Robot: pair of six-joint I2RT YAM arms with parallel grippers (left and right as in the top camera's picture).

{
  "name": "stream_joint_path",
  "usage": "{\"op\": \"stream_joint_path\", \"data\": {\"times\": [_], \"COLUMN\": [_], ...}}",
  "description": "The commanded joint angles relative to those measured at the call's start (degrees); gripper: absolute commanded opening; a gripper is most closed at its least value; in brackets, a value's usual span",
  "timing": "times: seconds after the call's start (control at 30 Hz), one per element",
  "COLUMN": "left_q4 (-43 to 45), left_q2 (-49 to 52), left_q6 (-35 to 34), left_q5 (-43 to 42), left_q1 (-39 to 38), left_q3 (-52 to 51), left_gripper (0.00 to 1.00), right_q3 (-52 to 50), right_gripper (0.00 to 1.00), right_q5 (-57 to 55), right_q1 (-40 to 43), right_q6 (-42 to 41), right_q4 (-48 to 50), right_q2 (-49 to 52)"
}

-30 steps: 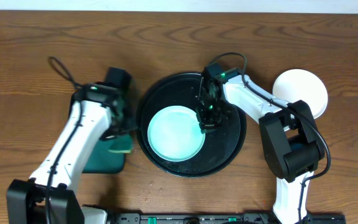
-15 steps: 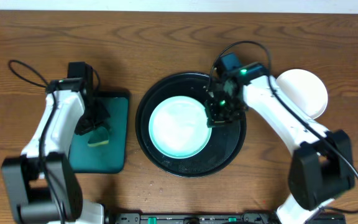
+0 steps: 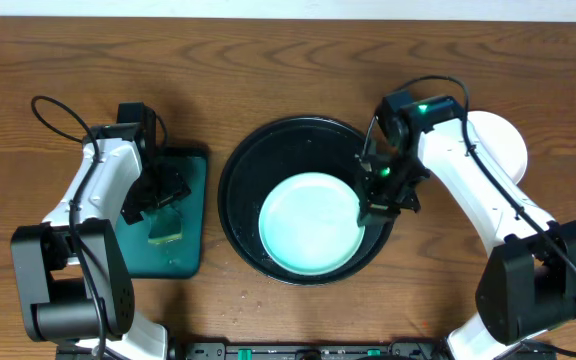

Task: Clean dirty plates on tray and stack at the side
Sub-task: 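Return the sponge to the teal basin with the left gripper, then lift the pale-green plate with the right gripper and tilt it up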

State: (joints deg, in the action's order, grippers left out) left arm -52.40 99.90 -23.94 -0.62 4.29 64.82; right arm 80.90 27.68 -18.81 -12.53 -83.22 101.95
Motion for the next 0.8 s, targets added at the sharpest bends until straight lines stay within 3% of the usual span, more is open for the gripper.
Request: {"op": "stream_joint_path", "data": {"times": [0.0, 0.17, 0.43, 0.63, 0.77], "left_q4": [-0.2, 0.24, 0.28, 0.02, -1.07], "left_q2": [-0.24, -0.37, -4.81, -13.44, -19.71], "left_q6": [0.31, 0.31, 0.31, 0.33, 0.33], "left_q5": [-1.09, -5.7, -6.71, -6.71, -6.69], "left_q1": [-0.02, -0.02, -0.02, -0.02, -0.02], "left_q3": [-0.09, -0.04, 0.0, 0.48, 0.48], "left_gripper": [0.8, 0.8, 0.8, 0.81, 0.81], "right_q3": [-0.04, -0.07, -0.07, -0.07, -0.07], "right_gripper": [0.01, 0.01, 0.01, 0.01, 0.02], "right_q5": [8.94, 20.7, 21.59, 3.8, -7.17], "right_q1": [0.33, 0.28, 0.31, 0.35, 0.35], "right_q6": [9.22, 16.5, 14.34, 4.52, 3.23], "right_q4": [-2.91, -2.4, 9.29, 16.63, 17.84], "right_q2": [-0.92, -0.92, -0.92, -0.92, -0.92]}}
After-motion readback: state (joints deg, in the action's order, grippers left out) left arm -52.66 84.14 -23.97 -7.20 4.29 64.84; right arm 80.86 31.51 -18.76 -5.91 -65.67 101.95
